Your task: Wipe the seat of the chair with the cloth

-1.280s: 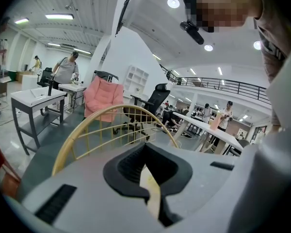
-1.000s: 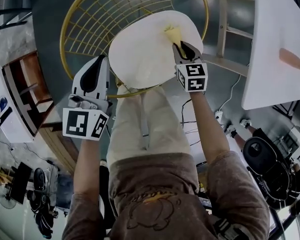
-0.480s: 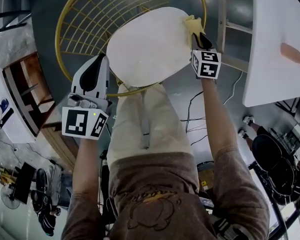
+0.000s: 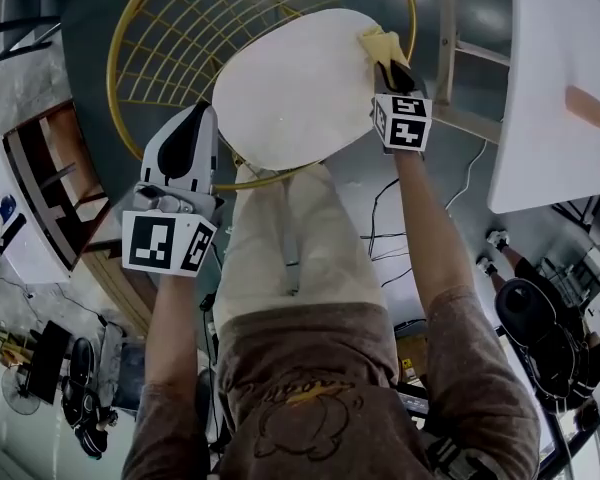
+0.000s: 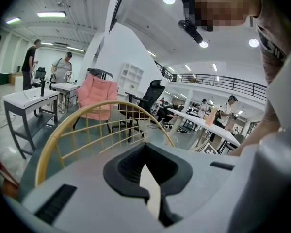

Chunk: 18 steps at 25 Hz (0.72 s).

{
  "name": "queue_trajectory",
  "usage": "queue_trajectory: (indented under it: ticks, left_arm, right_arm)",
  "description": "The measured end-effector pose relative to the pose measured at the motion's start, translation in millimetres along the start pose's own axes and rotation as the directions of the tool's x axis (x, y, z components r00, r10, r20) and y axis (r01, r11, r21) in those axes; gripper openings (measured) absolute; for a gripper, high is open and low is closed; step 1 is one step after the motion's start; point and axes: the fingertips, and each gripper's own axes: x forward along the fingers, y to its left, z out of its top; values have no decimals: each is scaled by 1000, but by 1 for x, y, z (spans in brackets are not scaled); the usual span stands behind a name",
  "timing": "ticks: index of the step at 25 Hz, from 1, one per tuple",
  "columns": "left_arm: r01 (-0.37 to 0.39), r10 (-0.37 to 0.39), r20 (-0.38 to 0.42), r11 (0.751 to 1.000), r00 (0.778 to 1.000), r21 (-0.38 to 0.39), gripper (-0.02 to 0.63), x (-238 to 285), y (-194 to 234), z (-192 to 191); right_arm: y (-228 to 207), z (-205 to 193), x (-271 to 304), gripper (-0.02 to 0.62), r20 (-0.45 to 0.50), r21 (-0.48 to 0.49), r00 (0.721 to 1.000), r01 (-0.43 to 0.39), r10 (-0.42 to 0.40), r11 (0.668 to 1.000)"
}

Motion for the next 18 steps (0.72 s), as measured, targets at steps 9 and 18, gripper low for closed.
queue_trajectory:
  ticks: [9,18]
  left_arm:
    - [-5,5,-2,1000,1000,-1,8,-1,6,2]
    - [-11,11,-3,1000,1000,-8,8,-3,11,-2]
  right_arm:
    - [35,-11,12,95,-31,22,998,-51,51,998]
    - [94,-24,21,95,-37,91,990,-129,133,987]
